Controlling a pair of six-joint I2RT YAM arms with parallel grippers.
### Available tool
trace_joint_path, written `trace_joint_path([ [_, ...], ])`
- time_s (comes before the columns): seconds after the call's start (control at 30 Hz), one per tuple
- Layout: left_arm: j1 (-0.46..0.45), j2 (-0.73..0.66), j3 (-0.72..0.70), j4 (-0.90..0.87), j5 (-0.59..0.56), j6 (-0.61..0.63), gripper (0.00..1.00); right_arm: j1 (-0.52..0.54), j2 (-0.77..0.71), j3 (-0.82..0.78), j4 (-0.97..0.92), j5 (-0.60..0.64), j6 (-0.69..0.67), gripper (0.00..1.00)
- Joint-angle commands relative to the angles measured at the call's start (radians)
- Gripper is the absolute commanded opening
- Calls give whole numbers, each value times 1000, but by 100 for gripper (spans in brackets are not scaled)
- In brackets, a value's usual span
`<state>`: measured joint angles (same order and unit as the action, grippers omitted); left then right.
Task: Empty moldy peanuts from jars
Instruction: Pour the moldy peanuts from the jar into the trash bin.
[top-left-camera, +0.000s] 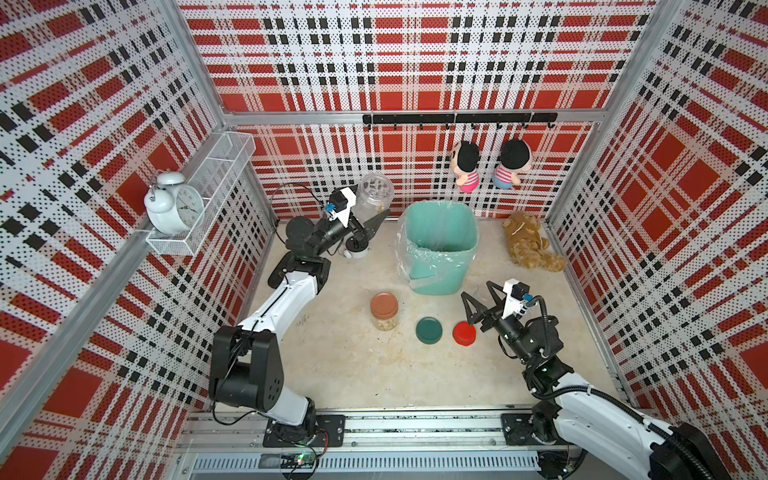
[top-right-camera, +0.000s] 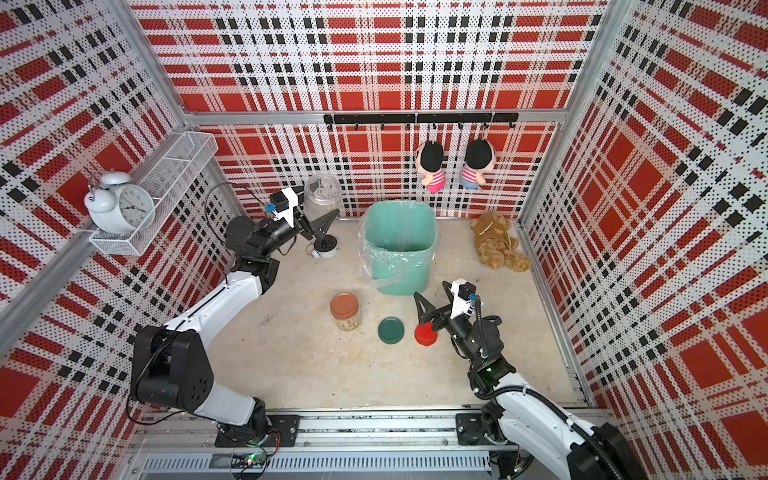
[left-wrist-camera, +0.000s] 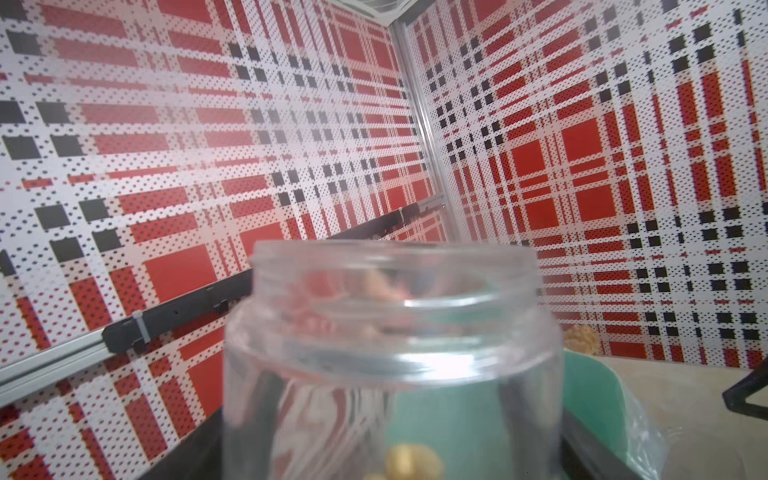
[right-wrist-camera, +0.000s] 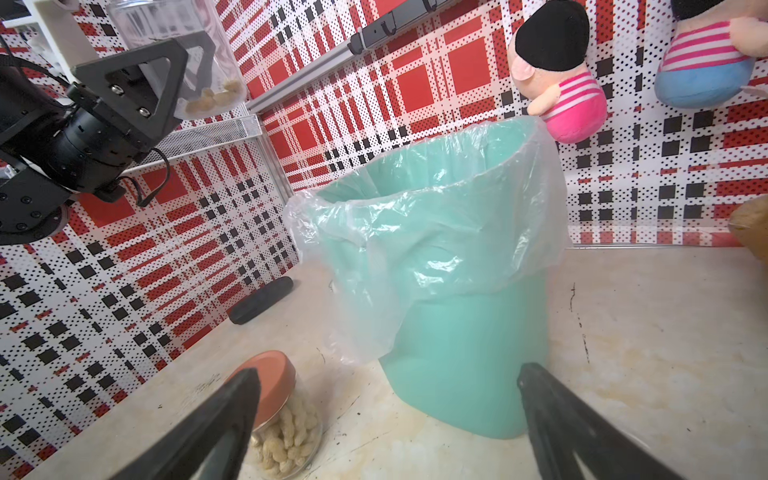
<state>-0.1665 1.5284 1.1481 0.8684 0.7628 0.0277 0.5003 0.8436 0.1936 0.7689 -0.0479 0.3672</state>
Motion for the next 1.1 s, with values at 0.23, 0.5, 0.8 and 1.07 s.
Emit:
trace_joint_path([
  [0.23, -127, -27, 211, -516, -177, 456, 0, -11, 4, 20, 37, -6, 6, 100],
  [0.5, -265, 29, 377, -799, -506, 778, 0, -9, 8, 23, 35, -10, 5, 100],
  [0.8, -484, 187, 651, -1018, -1023, 1332, 0, -9, 18, 26, 45, -16, 8, 100],
  [1.07, -568, 376, 768, -1003, -1404, 2061, 0, -9, 9, 5, 69, -14, 19, 100],
])
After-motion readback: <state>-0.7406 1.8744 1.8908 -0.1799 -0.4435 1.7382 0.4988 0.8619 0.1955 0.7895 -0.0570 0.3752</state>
